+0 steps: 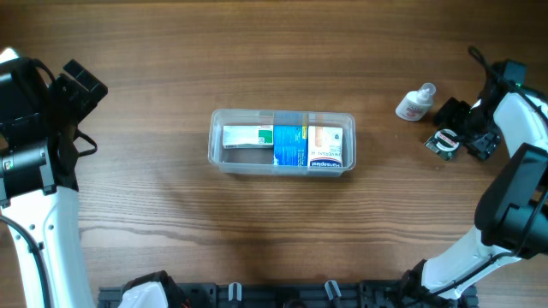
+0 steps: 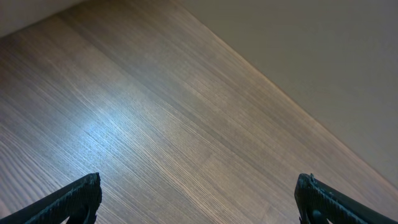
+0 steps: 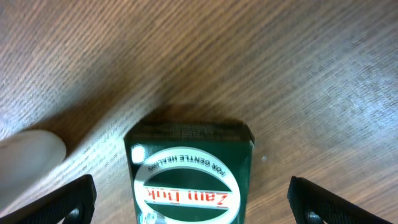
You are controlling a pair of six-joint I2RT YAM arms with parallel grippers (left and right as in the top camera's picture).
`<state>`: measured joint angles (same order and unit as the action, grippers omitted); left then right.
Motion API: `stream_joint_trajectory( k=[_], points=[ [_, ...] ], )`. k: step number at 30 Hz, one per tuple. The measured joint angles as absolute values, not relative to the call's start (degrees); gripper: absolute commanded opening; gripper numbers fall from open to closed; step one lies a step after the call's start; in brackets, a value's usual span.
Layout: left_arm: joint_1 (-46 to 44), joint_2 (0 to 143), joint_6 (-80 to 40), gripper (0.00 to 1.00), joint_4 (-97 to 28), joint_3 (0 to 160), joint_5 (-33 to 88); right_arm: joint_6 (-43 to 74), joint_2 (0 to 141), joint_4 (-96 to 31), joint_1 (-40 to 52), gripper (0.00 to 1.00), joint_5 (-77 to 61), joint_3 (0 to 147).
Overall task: Pack container
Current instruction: 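Reach the right gripper down to the green Zam-Buk tin, then grasp the Zam-Buk tin and carry it left over the container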
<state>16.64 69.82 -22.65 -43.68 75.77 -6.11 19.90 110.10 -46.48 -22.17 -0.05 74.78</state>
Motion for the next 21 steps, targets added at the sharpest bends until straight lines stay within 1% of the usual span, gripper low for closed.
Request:
stream_joint_trajectory(
  k=[3, 6, 8, 9, 10, 11, 15, 21],
  points=[
    [16.6, 69.8, -22.7, 1.0, -43.7, 75.8, -6.1, 20.2, 110.4, -41.8, -22.2, 0.98, -0.1, 70.2],
    [16.6, 69.8, -22.7, 1.0, -43.7, 75.8, -6.1, 19.8, 110.5, -40.3, -22.2, 0.82, -0.1, 69.3],
    [16.6, 69.8, -22.7, 1.0, -43.7, 75.8, -6.1, 19.5, 110.5, -40.2, -22.2, 0.79, 0.0, 69.3],
    [16.6, 69.8, -22.7, 1.0, -43.7, 75.8, -6.1, 19.5, 110.5, -40.2, -22.2, 0.73, 0.0, 69.3],
    [16.6, 69.8, -22.7, 1.0, -43.7, 75.8, -6.1, 19.5, 110.5, -40.2, -22.2, 0.64, 0.0, 69.3],
    [16.6, 69.8, -22.7, 1.0, -43.7, 75.8, -6.1, 19.2, 110.5, -40.2, -22.2, 0.59, 0.0, 69.3],
    [16.6, 69.8, -22.7, 1.0, -43.7, 75.8, -6.1, 19.4, 110.5, -41.6, -22.2, 0.59, 0.0, 69.6],
    [16.6, 69.8, -22.7, 1.0, -43.7, 75.8, -6.1, 19.4, 109.5, -54.4, -22.2, 0.59, 0.0, 76.2]
  ],
)
